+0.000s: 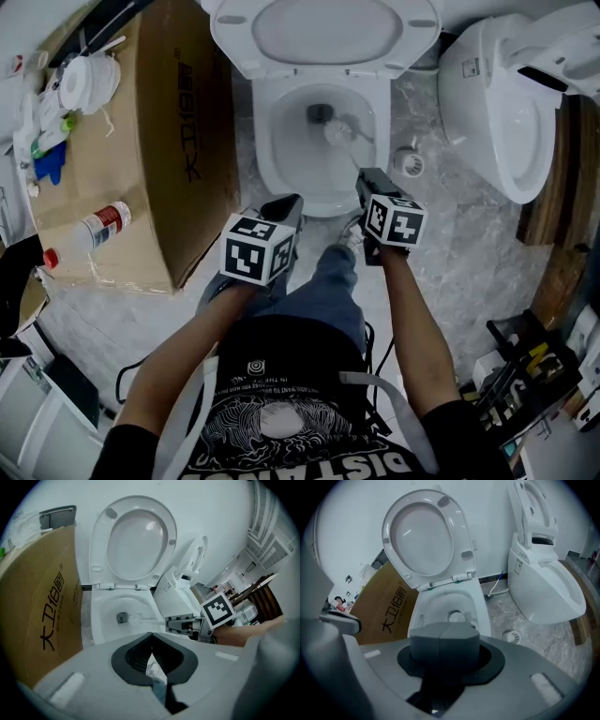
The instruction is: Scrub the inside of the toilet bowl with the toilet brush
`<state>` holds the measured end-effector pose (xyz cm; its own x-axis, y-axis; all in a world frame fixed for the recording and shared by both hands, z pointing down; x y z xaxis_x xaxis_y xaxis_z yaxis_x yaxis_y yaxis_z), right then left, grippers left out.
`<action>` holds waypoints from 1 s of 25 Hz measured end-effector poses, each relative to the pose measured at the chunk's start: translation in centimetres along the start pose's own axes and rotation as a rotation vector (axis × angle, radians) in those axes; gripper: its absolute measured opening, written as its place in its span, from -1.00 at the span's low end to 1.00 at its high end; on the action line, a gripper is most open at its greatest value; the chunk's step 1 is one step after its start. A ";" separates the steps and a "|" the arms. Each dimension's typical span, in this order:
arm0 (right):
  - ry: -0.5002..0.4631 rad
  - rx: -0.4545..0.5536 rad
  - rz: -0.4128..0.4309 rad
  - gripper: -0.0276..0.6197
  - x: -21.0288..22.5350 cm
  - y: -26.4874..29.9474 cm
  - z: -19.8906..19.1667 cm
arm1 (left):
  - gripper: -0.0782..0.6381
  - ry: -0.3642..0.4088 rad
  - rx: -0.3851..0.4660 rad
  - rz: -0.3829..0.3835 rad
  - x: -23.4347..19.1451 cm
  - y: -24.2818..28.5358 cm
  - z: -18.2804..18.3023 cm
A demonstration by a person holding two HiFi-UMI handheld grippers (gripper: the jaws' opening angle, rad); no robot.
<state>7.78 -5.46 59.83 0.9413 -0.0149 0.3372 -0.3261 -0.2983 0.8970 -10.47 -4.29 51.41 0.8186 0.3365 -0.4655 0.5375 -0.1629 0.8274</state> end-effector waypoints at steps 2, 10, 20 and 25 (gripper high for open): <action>-0.014 -0.021 0.003 -0.45 0.0 -0.4 -1.2 | -0.80 -0.005 0.001 -0.003 0.5 0.1 -0.3; -0.021 -0.087 0.020 -0.45 -0.7 -1.5 -5.7 | -0.80 -0.013 0.001 -0.021 2.0 0.7 -1.2; -0.001 -0.080 0.089 -0.45 -5.0 1.3 -5.0 | -0.80 -0.002 -0.020 -0.011 0.0 0.0 -1.4; 0.025 -0.066 0.085 -0.45 -5.1 2.3 -3.8 | -0.80 -0.008 -0.017 -0.005 -1.2 -0.2 -1.0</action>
<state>1.91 -2.47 61.26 0.9079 -0.0136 0.4189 -0.4102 -0.2338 0.8815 -11.74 -3.73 52.06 0.8173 0.3298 -0.4725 0.5385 -0.1454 0.8300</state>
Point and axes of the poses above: the fingertips, and each gripper's own axes: y forward along the fingers, x to its right, z out of its top, the point moved 4 cm from there along -y, backward along the fingers, and after that the axes turned 3 degrees about -x, right-handed, at the moved point
